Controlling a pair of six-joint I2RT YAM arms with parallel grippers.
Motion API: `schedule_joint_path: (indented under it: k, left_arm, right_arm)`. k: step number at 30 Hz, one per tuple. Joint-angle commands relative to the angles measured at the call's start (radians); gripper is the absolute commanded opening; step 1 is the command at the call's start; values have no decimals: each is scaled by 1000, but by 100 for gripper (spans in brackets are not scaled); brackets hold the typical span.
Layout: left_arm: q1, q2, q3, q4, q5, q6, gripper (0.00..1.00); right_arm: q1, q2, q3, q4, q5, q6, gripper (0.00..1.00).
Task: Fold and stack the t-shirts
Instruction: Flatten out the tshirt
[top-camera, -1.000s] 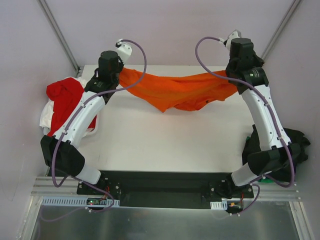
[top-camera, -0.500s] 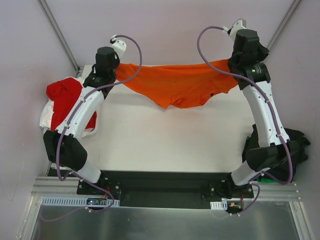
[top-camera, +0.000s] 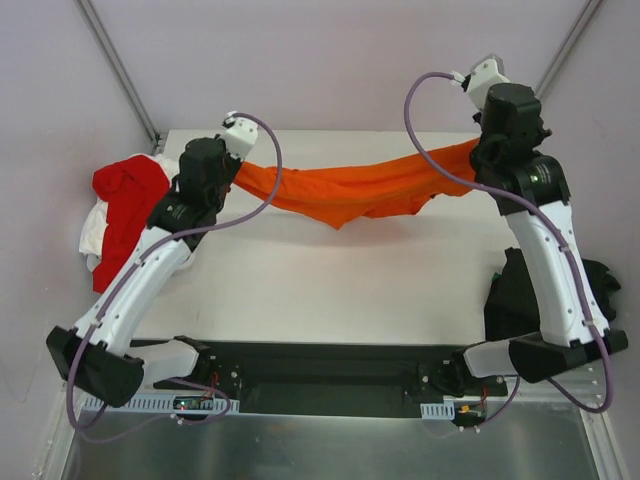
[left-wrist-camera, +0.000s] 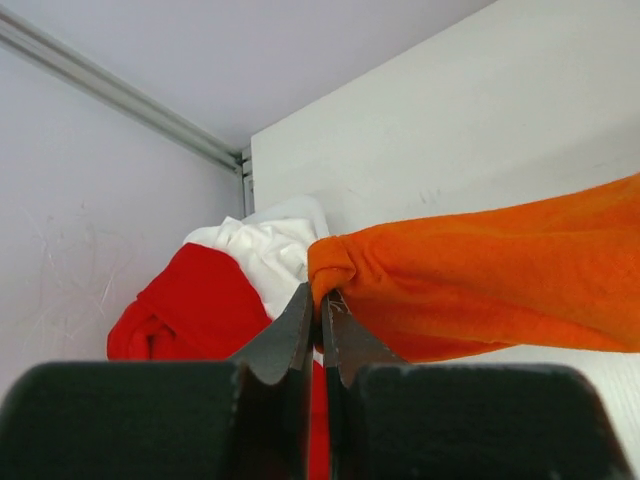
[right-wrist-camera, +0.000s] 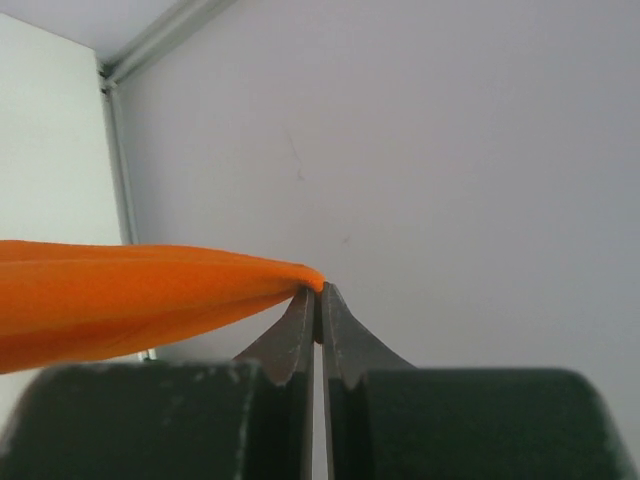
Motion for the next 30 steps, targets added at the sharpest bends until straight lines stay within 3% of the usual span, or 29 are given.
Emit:
schedule_joint_path:
  k: [1, 6, 13, 20, 30]
  left_arm:
    - [-39, -205, -68, 18, 66, -3, 0]
    - [-60, -331, -143, -5, 209, -50, 0]
    - [-71, -433, -148, -40, 351, -66, 0]
    - [-71, -442, -101, -42, 313, -85, 0]
    - [-71, -463, -91, -56, 278, -93, 0]
  right_arm:
    - [53, -162, -4, -84, -75, 108, 1]
    - [102, -256, -54, -170, -208, 203, 1]
    - [130, -334, 8, -292, -397, 305, 1]
    - [129, -392, 21, -258, -448, 323, 1]
    - [129, -356, 88, -235, -426, 309, 1]
